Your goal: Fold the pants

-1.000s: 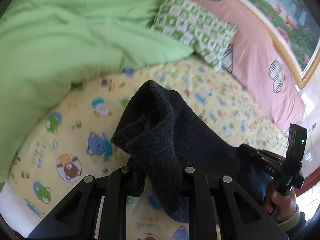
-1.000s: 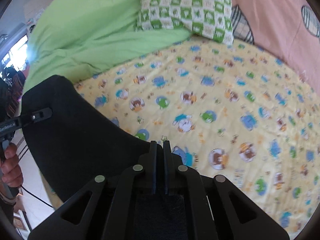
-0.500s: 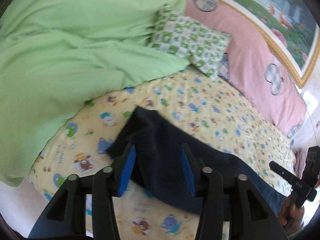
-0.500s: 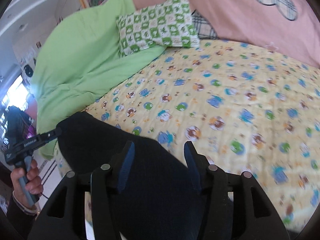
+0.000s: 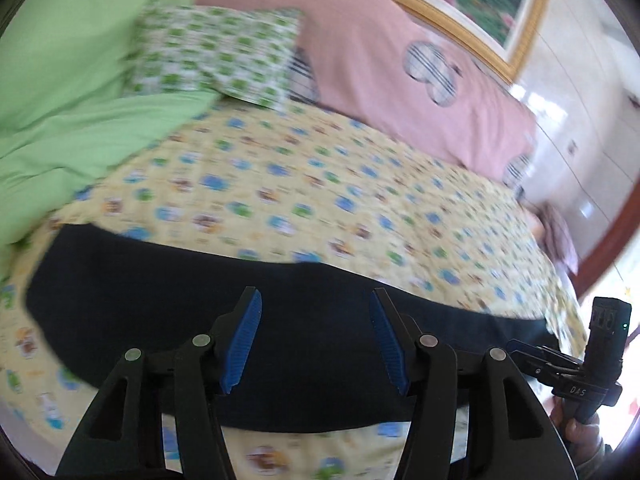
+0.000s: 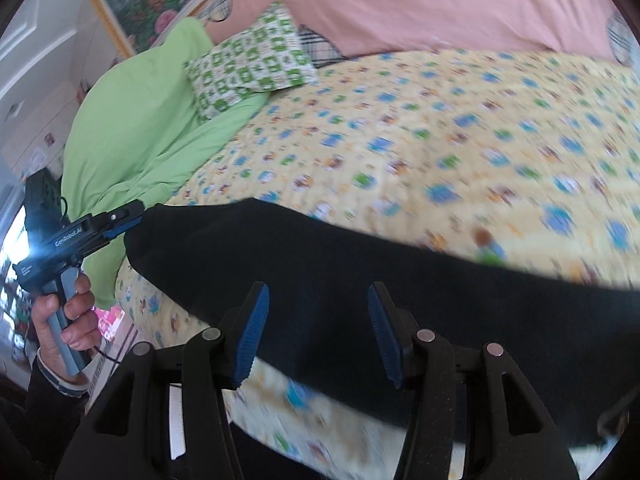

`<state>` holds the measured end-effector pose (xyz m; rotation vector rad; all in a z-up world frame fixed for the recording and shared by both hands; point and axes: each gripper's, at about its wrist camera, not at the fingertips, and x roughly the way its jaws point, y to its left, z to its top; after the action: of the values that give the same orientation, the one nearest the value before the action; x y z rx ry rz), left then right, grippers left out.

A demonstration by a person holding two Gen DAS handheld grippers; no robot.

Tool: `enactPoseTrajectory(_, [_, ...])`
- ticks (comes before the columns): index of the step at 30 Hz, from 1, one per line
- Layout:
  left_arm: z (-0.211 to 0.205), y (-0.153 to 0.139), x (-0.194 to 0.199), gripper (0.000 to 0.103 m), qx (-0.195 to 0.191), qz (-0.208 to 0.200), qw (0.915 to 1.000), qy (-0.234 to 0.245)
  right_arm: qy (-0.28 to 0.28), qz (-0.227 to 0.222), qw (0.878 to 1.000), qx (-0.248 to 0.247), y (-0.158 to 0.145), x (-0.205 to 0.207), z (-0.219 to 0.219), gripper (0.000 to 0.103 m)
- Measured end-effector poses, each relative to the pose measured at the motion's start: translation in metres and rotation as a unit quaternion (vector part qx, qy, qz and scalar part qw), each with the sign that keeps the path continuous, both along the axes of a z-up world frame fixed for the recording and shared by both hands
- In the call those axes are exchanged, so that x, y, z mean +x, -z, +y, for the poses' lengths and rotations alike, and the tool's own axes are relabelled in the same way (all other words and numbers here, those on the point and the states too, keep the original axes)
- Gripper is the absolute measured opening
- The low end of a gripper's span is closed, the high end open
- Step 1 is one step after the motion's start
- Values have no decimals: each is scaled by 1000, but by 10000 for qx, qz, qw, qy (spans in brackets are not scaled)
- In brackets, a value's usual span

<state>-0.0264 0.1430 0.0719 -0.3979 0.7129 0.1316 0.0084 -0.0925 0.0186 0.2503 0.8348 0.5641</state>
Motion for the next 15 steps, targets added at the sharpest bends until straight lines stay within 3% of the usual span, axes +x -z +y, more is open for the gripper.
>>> enactPoseTrajectory(7, [-50,15,34,61,-65,238,9972,699,479,159,9987,44,12,-26,-41,53])
enactPoseTrajectory(15, [-102,21,61,65,40,413,9883,1471,1048,282,9938,243,21,-55,-86,53])
